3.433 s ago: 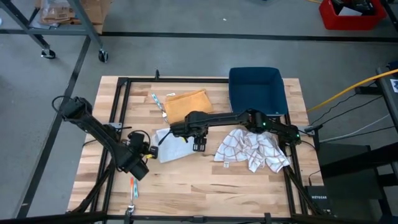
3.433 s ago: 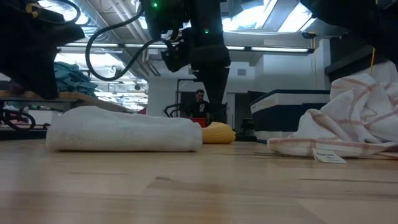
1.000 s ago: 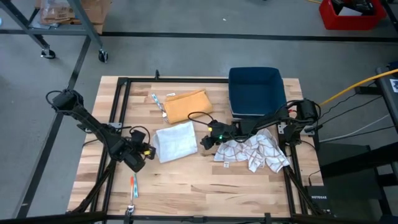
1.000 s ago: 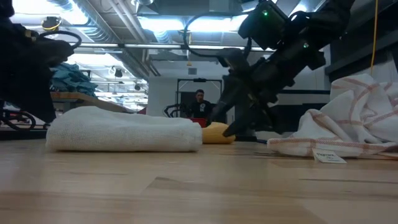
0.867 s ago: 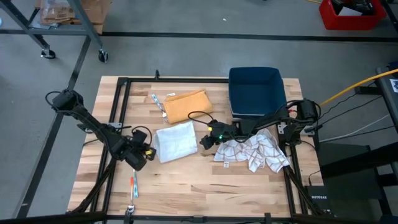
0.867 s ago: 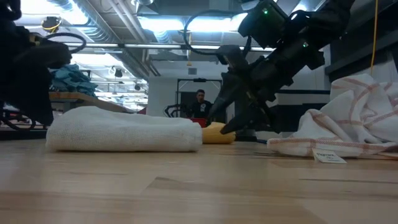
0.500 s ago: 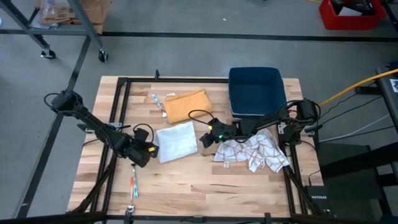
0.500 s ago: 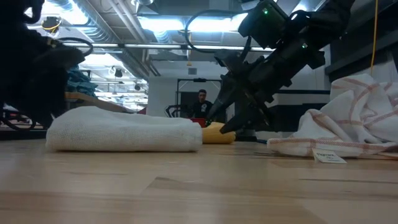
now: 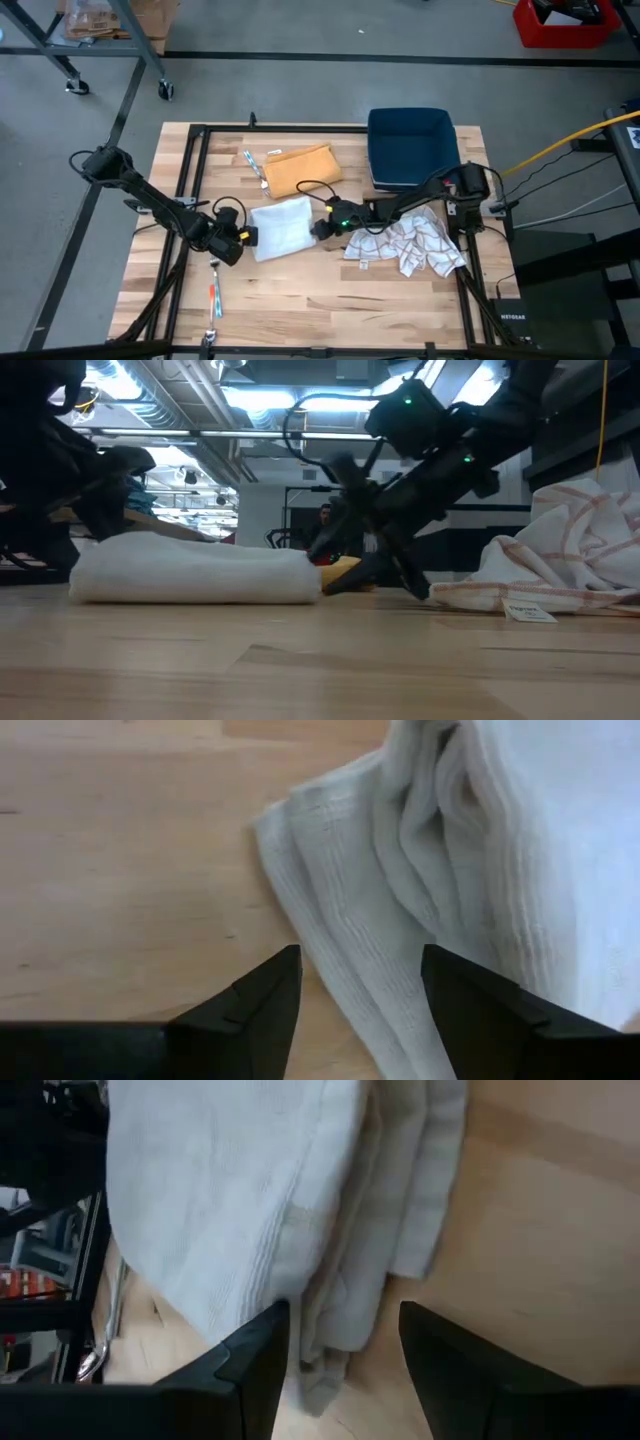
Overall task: Fold towel
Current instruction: Stack the left folded white towel on top of the yellow towel, then fold the white patterned towel
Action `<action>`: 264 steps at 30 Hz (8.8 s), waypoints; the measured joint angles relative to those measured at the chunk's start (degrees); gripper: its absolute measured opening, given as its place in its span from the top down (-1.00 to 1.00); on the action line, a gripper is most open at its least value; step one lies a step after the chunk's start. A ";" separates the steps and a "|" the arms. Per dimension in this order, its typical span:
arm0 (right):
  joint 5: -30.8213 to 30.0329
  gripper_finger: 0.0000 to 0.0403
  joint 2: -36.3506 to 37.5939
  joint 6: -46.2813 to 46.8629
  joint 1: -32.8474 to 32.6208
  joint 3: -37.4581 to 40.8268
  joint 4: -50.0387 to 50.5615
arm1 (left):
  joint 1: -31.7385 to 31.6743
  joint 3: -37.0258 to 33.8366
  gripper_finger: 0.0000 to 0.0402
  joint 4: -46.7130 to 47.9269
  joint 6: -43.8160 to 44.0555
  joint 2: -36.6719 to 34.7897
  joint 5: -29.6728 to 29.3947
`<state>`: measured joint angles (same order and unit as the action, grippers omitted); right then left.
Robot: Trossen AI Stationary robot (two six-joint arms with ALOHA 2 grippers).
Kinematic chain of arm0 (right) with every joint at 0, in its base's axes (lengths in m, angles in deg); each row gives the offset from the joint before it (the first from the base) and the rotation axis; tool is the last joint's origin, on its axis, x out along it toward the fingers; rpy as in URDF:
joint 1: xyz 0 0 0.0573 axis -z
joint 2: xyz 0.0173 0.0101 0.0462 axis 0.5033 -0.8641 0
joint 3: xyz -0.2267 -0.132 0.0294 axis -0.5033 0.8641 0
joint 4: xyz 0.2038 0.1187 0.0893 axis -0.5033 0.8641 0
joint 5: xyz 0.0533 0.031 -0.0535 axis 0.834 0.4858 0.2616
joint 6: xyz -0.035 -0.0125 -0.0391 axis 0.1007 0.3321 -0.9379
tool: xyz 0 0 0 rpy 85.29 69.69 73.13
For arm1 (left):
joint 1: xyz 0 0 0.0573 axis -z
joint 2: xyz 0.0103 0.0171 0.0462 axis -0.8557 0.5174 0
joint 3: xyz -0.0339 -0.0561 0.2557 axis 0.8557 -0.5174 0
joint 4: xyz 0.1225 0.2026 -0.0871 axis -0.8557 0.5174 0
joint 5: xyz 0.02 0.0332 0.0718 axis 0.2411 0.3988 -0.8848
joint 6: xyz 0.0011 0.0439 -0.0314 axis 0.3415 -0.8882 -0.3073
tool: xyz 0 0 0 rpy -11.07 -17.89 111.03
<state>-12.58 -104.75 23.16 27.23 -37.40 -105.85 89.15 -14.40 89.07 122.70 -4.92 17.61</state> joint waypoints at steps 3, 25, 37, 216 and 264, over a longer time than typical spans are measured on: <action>0.62 0.03 -2.68 0.03 -0.02 -3.51 -0.14 | 0.00 -0.96 0.00 -0.75 0.53 0.00 -0.04; 1.56 0.57 -13.73 -11.19 -0.02 -23.50 10.92 | 0.11 -6.05 0.75 -10.67 -7.05 0.02 -0.24; -2.20 0.84 -10.29 -12.30 -0.07 -23.46 10.99 | -1.14 -3.11 0.96 -17.88 -19.85 -0.11 -5.94; -2.41 0.19 15.05 -47.68 -15.16 -45.03 108.21 | -26.79 1.68 0.98 -33.86 -80.67 -14.67 37.82; -6.11 0.52 14.79 -52.14 -28.11 -10.22 84.15 | -24.98 1.68 0.98 -34.21 -79.14 -6.45 37.27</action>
<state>-18.68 -89.96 -28.98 -0.88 -47.62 -21.70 64.16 -12.72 54.86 43.55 -11.37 54.88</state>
